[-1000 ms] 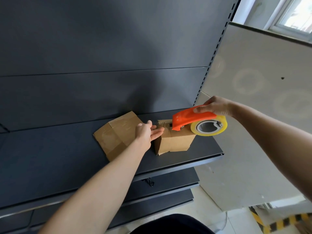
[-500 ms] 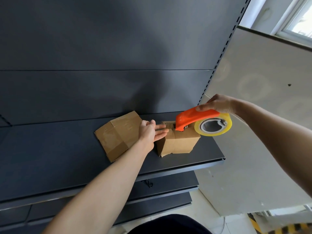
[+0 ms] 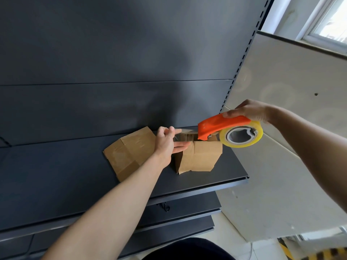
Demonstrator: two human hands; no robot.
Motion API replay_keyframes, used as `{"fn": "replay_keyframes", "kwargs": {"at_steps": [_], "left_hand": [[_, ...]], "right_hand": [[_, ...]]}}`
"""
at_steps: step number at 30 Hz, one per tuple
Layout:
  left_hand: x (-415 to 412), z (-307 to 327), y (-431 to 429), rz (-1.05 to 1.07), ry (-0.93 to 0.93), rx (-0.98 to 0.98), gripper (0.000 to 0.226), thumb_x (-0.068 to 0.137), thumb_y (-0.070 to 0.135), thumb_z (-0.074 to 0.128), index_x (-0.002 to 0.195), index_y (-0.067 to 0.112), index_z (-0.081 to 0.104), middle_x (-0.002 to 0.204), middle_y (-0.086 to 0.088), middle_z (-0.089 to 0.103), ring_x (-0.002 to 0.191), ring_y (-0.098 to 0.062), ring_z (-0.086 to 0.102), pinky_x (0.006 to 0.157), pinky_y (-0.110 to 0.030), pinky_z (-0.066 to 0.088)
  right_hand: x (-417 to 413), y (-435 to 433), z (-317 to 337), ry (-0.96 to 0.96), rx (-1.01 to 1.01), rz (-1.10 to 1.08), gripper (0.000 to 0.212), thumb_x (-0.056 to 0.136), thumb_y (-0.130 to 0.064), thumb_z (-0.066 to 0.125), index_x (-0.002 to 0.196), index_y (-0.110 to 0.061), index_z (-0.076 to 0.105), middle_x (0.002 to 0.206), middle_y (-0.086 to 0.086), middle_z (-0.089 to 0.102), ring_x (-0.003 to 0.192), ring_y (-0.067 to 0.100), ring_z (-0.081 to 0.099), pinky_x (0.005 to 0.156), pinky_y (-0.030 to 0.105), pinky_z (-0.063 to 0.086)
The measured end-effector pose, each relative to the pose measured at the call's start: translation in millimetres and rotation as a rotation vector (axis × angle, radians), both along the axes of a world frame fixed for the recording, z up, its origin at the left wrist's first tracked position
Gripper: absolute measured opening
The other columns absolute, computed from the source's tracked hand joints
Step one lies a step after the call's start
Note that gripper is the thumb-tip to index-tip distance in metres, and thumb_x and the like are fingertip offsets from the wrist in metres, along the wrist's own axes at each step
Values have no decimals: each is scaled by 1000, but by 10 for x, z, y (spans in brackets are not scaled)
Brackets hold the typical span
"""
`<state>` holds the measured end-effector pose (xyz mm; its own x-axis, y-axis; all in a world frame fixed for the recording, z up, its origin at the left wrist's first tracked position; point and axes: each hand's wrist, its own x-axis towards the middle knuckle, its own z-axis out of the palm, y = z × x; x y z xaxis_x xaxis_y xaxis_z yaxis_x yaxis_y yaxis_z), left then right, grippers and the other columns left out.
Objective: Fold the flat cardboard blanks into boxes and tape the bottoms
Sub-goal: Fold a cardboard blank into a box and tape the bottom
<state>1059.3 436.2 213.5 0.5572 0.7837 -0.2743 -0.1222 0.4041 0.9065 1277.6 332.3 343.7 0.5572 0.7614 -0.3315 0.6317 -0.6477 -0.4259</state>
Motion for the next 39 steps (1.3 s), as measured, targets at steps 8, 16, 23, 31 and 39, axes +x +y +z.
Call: {"fn": "replay_keyframes", "kwargs": {"at_steps": [8, 16, 23, 31, 39], "left_hand": [[110, 43, 18, -88, 100, -70, 21, 105, 32, 28, 120, 17, 29, 97, -13, 68, 83, -36, 71, 75, -45, 59], [152, 7, 3, -38, 142, -106, 28, 105, 30, 27, 128, 15, 27, 108, -25, 66, 87, -36, 70, 78, -45, 58], [114, -12, -23, 19, 79, -195, 36, 106, 30, 25, 139, 16, 19, 103, -25, 64, 87, -37, 69, 76, -45, 57], [75, -37, -47, 79, 57, -269, 41, 106, 25, 24, 144, 15, 14, 100, -29, 64, 85, -37, 69, 76, -45, 56], [38, -123, -91, 154, 103, -316, 38, 105, 19, 33, 142, 16, 25, 95, -23, 64, 74, -29, 71, 69, -39, 60]], "right_hand": [[67, -74, 92, 57, 67, -28, 43, 74, -54, 69, 80, -12, 68, 84, 10, 68, 78, 26, 63, 85, 37, 48], [60, -41, 62, 70, 84, -30, 41, 75, -54, 70, 80, -13, 67, 85, 9, 68, 80, 26, 63, 86, 37, 48], [40, 15, -146, 58, 17, 1, 43, 76, -57, 67, 85, -15, 68, 93, 8, 69, 83, 22, 62, 85, 33, 46], [-20, 165, -279, 6, -66, 50, 62, 75, -59, 68, 111, -9, 65, 103, 9, 66, 91, 24, 61, 83, 31, 44], [-70, 251, -270, -90, -132, 142, 61, 80, -59, 62, 102, -3, 69, 102, 16, 67, 88, 26, 60, 80, 32, 44]]}}
